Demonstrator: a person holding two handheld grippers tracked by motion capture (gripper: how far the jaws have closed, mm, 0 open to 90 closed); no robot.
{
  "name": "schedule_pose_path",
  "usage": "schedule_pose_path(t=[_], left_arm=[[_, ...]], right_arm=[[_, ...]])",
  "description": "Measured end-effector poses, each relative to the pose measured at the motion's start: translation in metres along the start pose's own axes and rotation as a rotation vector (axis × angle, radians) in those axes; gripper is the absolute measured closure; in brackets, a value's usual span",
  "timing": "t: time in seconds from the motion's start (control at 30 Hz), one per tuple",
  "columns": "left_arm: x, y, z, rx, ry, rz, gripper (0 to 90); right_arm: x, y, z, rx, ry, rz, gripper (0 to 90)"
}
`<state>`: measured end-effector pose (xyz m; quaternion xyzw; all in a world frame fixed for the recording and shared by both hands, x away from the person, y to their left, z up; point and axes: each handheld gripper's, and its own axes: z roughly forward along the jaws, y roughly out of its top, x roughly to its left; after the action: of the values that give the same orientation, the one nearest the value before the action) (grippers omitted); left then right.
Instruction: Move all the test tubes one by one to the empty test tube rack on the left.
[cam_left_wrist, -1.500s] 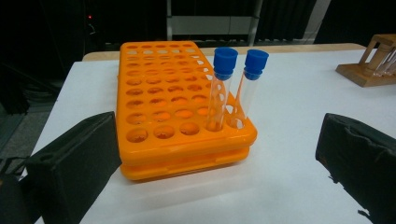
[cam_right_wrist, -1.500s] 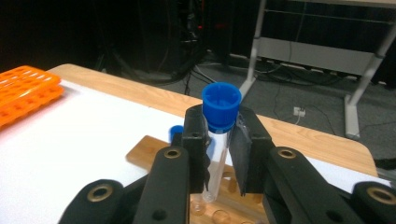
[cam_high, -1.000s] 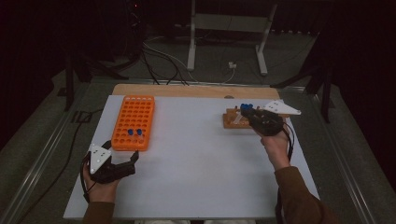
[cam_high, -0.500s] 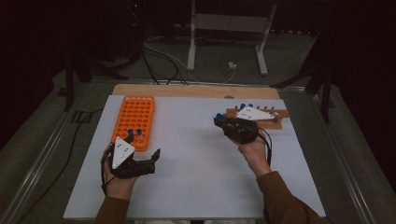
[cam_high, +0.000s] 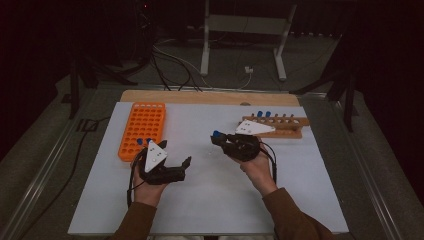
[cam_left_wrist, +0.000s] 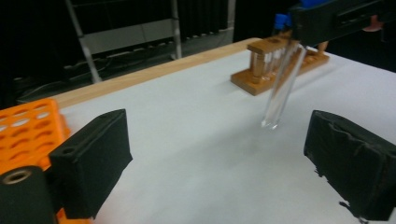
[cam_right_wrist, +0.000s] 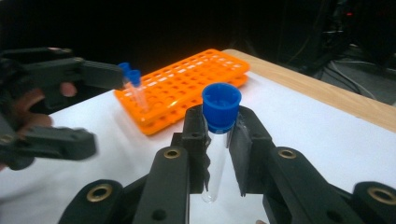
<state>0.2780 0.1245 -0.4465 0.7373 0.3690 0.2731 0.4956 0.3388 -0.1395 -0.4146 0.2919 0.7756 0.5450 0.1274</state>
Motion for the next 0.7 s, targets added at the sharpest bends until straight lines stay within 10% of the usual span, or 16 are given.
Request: schedule_pose_path(t=[0.7], left_arm=[[-0.013, 0.002, 0.013, -0.003, -0.137, 0.023, 70.3]], right_arm=[[0.038, 0.003, 0.022, 0.024, 0.116, -0.048, 76.3]])
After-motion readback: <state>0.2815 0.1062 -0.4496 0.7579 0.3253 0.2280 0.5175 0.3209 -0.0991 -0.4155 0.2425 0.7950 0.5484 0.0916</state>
